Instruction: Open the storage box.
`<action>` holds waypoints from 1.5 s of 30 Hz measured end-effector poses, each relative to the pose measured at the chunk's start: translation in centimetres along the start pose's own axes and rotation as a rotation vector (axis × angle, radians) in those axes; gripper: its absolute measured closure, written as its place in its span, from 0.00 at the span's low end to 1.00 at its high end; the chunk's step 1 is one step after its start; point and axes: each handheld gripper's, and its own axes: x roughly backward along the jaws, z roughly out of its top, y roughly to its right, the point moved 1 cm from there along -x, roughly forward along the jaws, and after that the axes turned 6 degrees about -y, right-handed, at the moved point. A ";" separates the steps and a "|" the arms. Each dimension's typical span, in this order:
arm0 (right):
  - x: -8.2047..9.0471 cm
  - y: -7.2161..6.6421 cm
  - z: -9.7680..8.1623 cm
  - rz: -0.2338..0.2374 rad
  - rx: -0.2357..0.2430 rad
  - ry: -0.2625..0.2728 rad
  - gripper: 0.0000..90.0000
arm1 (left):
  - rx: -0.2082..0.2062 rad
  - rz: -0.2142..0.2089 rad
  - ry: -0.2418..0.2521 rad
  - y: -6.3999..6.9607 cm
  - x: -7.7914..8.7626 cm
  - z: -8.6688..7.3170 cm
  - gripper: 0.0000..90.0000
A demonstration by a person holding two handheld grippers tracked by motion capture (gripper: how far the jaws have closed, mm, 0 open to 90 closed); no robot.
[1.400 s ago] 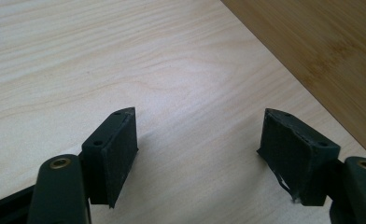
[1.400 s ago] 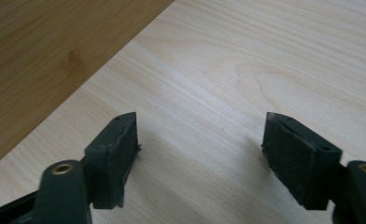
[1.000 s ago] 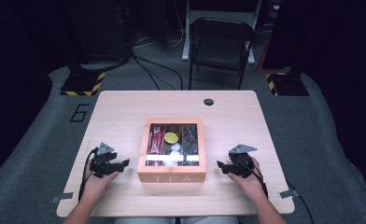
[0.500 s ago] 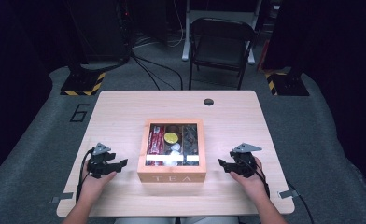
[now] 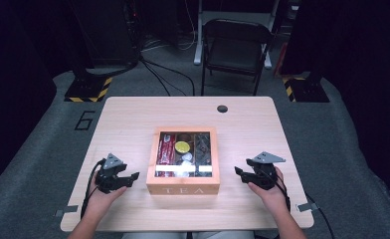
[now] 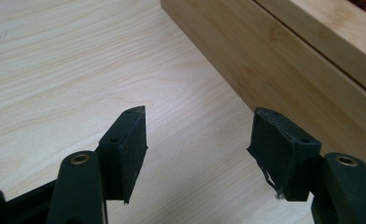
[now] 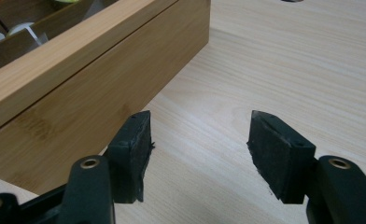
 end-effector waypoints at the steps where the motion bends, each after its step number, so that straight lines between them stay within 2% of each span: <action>1: 0.1 0.0 0.0 0.004 0.002 0.005 0.43 | 0.000 -0.003 0.000 0.1 0.1 0.0 0.41; 5: 0.3 -0.2 0.2 0.006 0.002 0.013 0.44 | 0.022 -0.033 0.010 0.3 0.4 0.2 0.41; 6: 0.5 -0.2 0.3 0.028 -0.018 0.035 0.44 | 0.037 -0.054 0.022 0.3 0.7 0.3 0.42; 9: 0.9 -0.4 0.8 0.062 -0.062 0.052 0.44 | 0.047 -0.067 0.030 0.3 1.1 0.6 0.42; 11: 1.0 -0.5 1.0 0.076 -0.060 0.054 0.44 | 0.045 -0.064 0.035 0.3 1.4 0.9 0.42; 13: 1.5 -1.2 1.5 0.093 -0.055 0.039 0.46 | 0.055 -0.054 0.036 0.2 1.8 1.3 0.42; 17: 2.2 -2.0 2.3 0.087 -0.029 0.039 0.47 | 0.057 -0.047 0.042 0.4 2.5 2.3 0.42; 22: 3.0 -3.5 3.7 0.086 0.020 0.004 0.43 | 0.047 -0.061 0.049 1.0 3.3 3.3 0.42; 24: 2.9 -3.9 4.0 0.106 0.020 -0.001 0.40 | 0.045 -0.065 0.049 1.2 3.6 3.7 0.42; 26: 3.0 -4.2 4.2 0.116 0.009 0.005 0.37 | 0.050 -0.075 0.077 1.3 4.0 4.1 0.42; 30: 2.9 -4.5 4.5 0.117 0.023 0.017 0.34 | 0.066 -0.091 0.125 1.5 4.6 4.6 0.40; 34: 2.9 -4.8 4.5 0.133 0.028 0.019 0.32 | 0.073 -0.113 0.129 1.9 4.5 4.7 0.38; 38: 3.1 -5.3 4.4 0.145 0.057 0.016 0.37 | 0.050 -0.132 0.112 2.3 4.2 4.4 0.41; 42: 3.4 -6.1 4.4 0.157 0.091 0.007 0.43 | 0.041 -0.142 0.118 2.8 4.3 4.0 0.43; 45: 3.7 -6.9 4.3 0.156 0.127 0.004 0.44 | 0.017 -0.142 0.118 3.3 4.6 3.7 0.46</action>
